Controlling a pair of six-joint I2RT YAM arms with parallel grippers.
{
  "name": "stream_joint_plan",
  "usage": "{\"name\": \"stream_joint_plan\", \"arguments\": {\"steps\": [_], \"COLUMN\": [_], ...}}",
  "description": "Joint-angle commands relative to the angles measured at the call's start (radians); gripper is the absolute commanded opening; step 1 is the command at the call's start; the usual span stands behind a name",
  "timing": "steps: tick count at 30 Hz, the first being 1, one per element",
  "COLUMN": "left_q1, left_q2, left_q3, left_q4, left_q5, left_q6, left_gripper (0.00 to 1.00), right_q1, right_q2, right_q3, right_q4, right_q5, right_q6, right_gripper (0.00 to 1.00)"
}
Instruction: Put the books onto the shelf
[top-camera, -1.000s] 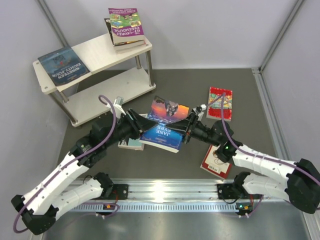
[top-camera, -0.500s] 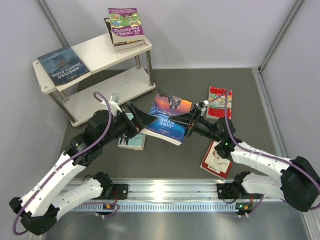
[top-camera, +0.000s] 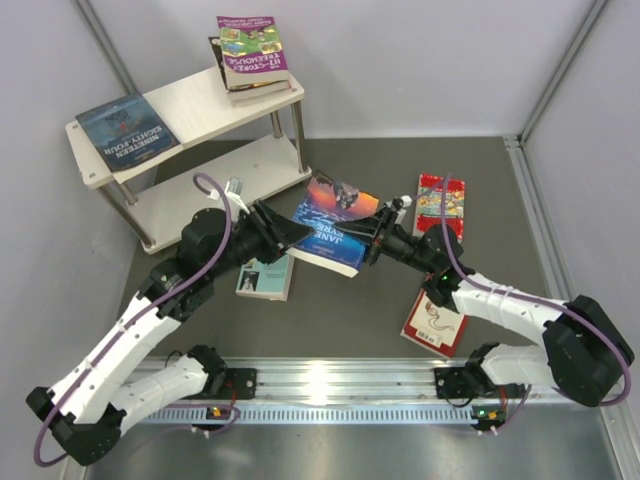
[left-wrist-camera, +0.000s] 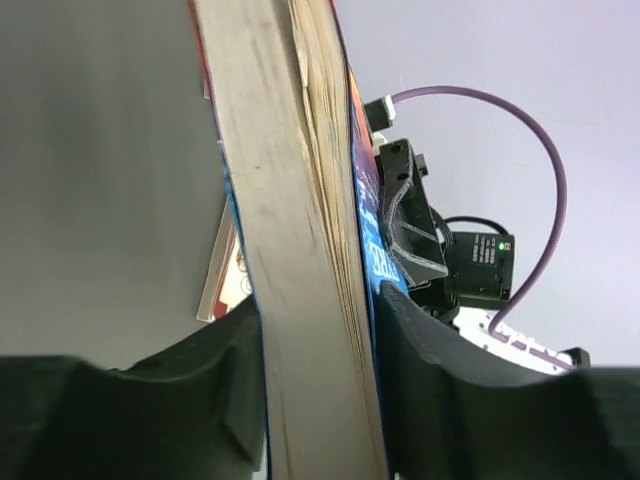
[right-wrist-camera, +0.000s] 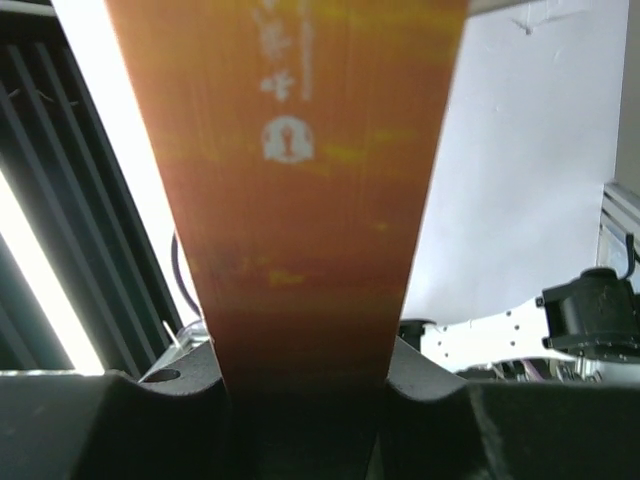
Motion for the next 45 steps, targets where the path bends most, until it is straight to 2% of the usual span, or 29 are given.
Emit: {"name": "stream_joint_plan", "arguments": {"steps": [1, 5, 8, 9, 11, 12, 13, 14, 16, 21, 26, 30, 36, 39, 42, 43, 45], "left_q1": [0.040, 0.100, 0.146, 0.151, 0.152, 0.152, 0.152, 0.152, 0.152, 0.152, 0.154, 0.154, 0.152, 0.152, 0.152, 0.152, 0.151], "left_q2": [0.054, 0.065, 0.067, 0.067, 0.071, 0.076, 0.084, 0.094, 0.111, 0.159, 0.154, 0.163, 0.291, 0.331, 0.338, 0.331, 0.266], "left_q3": [0.071, 0.127, 0.168, 0.179, 0.217, 0.234, 0.281, 0.310, 0.410, 0.556, 0.604, 0.714, 1.068, 1.194, 1.251, 1.242, 1.140], "left_q4": [-0.005, -0.067, -0.133, -0.141, -0.173, -0.192, -0.212, -0.259, -0.317, -0.436, -0.451, -0.450, -0.520, -0.526, -0.517, -0.506, -0.438], "left_q5": [0.029, 0.051, 0.047, 0.046, 0.035, 0.026, 0.002, -0.012, -0.073, -0.138, -0.176, -0.262, -0.318, -0.373, -0.468, -0.567, -0.644], "left_q6": [0.044, 0.057, 0.102, 0.113, 0.134, 0.155, 0.168, 0.201, 0.234, 0.317, 0.318, 0.364, 0.453, 0.481, 0.512, 0.510, 0.521], "left_gripper": [0.45, 0.31, 0.00, 0.00, 0.00, 0.00, 0.00, 0.00, 0.00, 0.00, 0.00, 0.00, 0.00, 0.00, 0.00, 0.00, 0.00], "right_q1": [-0.026, -0.058, -0.092, -0.108, -0.122, -0.134, -0.141, -0.145, -0.162, -0.185, -0.202, -0.222, -0.227, -0.230, -0.231, -0.230, -0.230], "right_q2": [-0.036, -0.044, -0.051, -0.051, -0.048, -0.047, -0.044, -0.036, -0.033, -0.033, -0.037, -0.070, -0.116, -0.133, -0.151, -0.159, -0.166], "right_q3": [0.088, 0.065, 0.054, 0.051, 0.053, 0.054, 0.059, 0.063, 0.076, 0.071, 0.050, 0.002, -0.042, -0.041, -0.042, -0.042, -0.052], "right_q4": [0.292, 0.286, 0.263, 0.240, 0.229, 0.222, 0.222, 0.220, 0.209, 0.190, 0.191, 0.179, 0.157, 0.136, 0.110, 0.102, 0.093], "right_q5": [-0.045, -0.066, -0.089, -0.103, -0.115, -0.127, -0.134, -0.141, -0.163, -0.183, -0.207, -0.232, -0.239, -0.256, -0.272, -0.275, -0.282], "right_q6": [0.036, 0.041, 0.041, 0.038, 0.035, 0.035, 0.035, 0.033, 0.029, 0.023, 0.024, 0.020, 0.023, 0.015, 0.004, 0.000, -0.005], "right_gripper": [0.00, 0.00, 0.00, 0.02, 0.30, 0.48, 0.74, 0.81, 0.90, 0.95, 0.97, 0.98, 0.98, 0.98, 0.98, 0.99, 0.99]}}
